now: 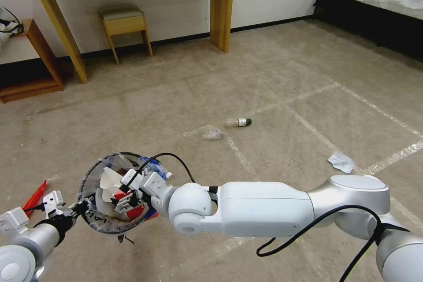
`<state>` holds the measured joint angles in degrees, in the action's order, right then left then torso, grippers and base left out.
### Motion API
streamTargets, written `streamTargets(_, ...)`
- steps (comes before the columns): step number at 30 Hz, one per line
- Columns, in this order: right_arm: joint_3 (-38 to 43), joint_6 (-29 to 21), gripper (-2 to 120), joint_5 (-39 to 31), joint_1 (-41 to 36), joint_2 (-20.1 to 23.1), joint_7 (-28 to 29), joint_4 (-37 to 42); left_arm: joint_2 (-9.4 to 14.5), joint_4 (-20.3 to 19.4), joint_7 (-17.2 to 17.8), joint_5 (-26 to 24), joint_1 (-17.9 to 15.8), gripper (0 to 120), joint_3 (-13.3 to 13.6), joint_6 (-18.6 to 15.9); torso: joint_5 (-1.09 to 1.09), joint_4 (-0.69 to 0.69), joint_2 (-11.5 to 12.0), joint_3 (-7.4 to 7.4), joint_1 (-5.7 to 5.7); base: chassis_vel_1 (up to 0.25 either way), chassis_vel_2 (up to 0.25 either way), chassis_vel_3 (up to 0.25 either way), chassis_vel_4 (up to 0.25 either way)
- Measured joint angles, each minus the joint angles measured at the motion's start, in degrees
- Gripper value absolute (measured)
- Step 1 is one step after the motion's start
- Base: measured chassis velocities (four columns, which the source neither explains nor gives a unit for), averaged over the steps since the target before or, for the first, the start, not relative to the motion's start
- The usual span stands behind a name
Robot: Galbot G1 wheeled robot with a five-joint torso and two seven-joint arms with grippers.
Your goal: Pick up the trash bin and place the garbage on the floor into it.
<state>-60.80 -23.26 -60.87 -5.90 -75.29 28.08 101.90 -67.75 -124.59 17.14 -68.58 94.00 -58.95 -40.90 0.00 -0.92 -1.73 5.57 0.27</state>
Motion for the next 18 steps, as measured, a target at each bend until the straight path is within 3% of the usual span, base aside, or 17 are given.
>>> streamTargets(18, -0.42, 0.37, 100, -3.84, -1.66, -1.17, -0.12, -0.48, -0.12, -0.15, -0.44, -0.20, -0.02, 0, 0.13, -0.09, 0.00, 0.00, 0.00, 0.00, 0.00, 0.000, 0.000, 0.000, 0.000)
